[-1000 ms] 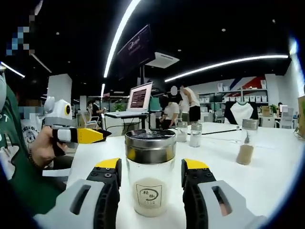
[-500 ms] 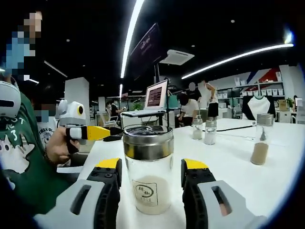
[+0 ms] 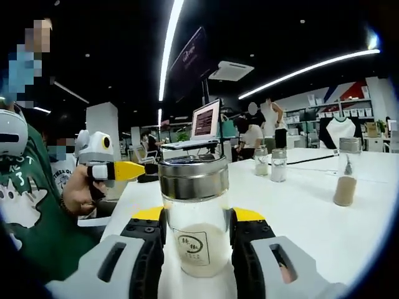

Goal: Rotate the seasoning bottle until the label or dispensing opening points toward the visible target arrow and the bottle remains upright within the marked orientation range

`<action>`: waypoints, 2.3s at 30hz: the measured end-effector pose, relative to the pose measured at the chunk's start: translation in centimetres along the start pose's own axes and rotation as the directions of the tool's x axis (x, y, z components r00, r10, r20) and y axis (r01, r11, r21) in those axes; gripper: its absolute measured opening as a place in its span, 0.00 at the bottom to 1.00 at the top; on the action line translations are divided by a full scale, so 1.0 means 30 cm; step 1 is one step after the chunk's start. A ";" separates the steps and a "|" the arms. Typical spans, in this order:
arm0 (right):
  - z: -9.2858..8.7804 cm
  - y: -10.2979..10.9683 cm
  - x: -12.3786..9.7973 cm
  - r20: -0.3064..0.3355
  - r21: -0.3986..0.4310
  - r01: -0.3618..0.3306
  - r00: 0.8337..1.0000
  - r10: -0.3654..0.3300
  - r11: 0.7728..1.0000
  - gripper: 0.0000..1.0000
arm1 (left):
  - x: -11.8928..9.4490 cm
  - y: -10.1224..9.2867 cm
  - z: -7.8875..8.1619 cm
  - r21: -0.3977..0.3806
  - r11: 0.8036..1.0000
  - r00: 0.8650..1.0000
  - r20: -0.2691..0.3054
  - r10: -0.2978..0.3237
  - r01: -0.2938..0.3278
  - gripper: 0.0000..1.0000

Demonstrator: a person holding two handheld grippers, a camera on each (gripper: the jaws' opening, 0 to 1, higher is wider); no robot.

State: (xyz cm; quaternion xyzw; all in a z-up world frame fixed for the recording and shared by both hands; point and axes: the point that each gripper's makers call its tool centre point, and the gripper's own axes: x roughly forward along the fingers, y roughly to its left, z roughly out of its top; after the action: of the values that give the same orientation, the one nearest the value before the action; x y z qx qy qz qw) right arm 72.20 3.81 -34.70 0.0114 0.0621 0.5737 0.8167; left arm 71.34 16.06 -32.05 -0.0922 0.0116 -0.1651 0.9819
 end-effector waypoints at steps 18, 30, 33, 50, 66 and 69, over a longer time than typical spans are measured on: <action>0.004 -0.013 0.001 0.019 -0.008 0.019 1.000 -0.019 1.000 0.38 | -0.004 -0.005 -0.001 0.000 1.000 1.000 -0.002 -0.006 0.006 0.92; 0.004 -0.017 0.001 0.017 -0.019 0.048 0.999 -0.047 0.999 0.38 | -0.004 0.002 -0.002 -0.003 1.000 1.000 -0.005 0.000 0.000 0.92; 0.003 -0.017 0.001 0.017 -0.020 0.058 0.998 -0.058 0.998 0.38 | -0.004 0.000 -0.001 -0.004 1.000 1.000 -0.003 0.000 0.000 0.92; -0.006 -0.019 -0.004 -0.006 -0.061 0.157 0.987 -0.158 0.986 0.37 | -0.003 -0.010 -0.005 -0.008 1.000 1.000 -0.006 -0.008 0.008 0.92; -0.011 -0.030 -0.003 -0.002 -0.057 0.263 0.965 -0.263 0.963 0.37 | -0.004 -0.010 -0.001 0.003 1.000 1.000 -0.001 -0.010 0.010 0.92; -0.010 -0.034 -0.002 0.000 -0.054 0.295 0.955 -0.296 0.954 0.37 | -0.003 -0.014 -0.002 0.002 1.000 1.000 -0.002 -0.014 0.014 0.92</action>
State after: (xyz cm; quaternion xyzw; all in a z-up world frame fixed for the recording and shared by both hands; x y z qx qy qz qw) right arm 73.10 3.39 -35.10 -0.0221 0.0514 0.4467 0.8929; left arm 71.11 15.69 -32.03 -0.0911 0.0116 -0.1722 0.9808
